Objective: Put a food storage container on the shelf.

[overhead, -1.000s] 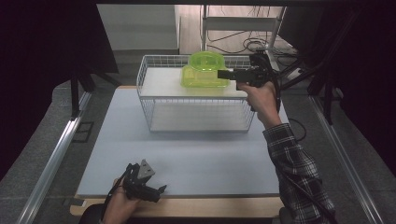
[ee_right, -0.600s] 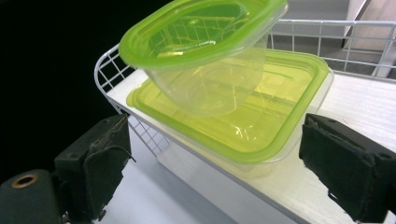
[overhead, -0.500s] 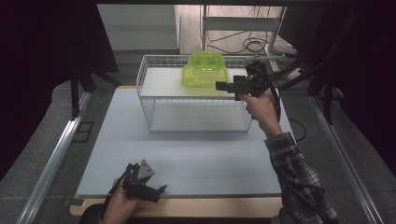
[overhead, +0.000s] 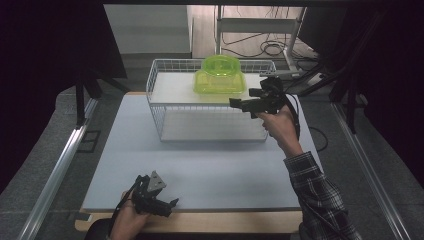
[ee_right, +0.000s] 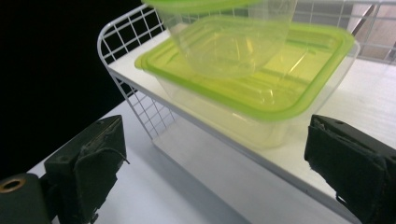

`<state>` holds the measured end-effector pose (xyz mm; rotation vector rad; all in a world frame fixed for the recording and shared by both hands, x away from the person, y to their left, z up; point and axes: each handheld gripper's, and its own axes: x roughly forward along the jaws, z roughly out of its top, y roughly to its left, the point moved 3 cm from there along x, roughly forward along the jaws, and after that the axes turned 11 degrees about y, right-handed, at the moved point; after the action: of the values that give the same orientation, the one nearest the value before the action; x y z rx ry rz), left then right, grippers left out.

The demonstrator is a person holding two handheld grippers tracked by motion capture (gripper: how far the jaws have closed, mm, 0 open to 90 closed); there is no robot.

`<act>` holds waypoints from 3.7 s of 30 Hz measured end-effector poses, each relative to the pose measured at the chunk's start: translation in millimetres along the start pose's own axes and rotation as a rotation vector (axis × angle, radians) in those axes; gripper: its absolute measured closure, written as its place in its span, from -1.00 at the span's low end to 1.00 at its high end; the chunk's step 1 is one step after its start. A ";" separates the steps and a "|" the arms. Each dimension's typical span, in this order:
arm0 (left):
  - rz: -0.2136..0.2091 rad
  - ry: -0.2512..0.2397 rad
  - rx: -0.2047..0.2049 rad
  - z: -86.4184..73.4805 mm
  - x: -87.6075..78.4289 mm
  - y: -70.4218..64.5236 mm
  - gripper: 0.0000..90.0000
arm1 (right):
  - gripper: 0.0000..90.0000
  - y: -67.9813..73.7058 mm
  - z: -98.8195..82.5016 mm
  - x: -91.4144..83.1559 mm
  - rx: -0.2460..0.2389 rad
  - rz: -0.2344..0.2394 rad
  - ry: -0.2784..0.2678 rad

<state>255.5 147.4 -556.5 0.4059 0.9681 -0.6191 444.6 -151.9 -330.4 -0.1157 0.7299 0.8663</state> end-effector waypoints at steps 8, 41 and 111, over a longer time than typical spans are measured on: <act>0.000 0.001 0.003 -0.1 0.2 0.0 -0.99 | -0.90 -0.6 -14.9 7.4 -0.014 -0.008 0.020; -0.015 -0.011 -0.032 0.5 0.8 0.8 -0.99 | -0.96 2.1 -79.2 25.4 -0.053 -0.043 0.080; 0.023 -0.026 -0.049 3.0 3.6 -0.5 -1.00 | -0.96 5.1 -184.3 8.1 -0.066 -0.156 0.156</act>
<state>258.6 144.2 -558.1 0.3640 0.9509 -0.5774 345.3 -212.5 -473.7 -0.2978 0.8267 0.7375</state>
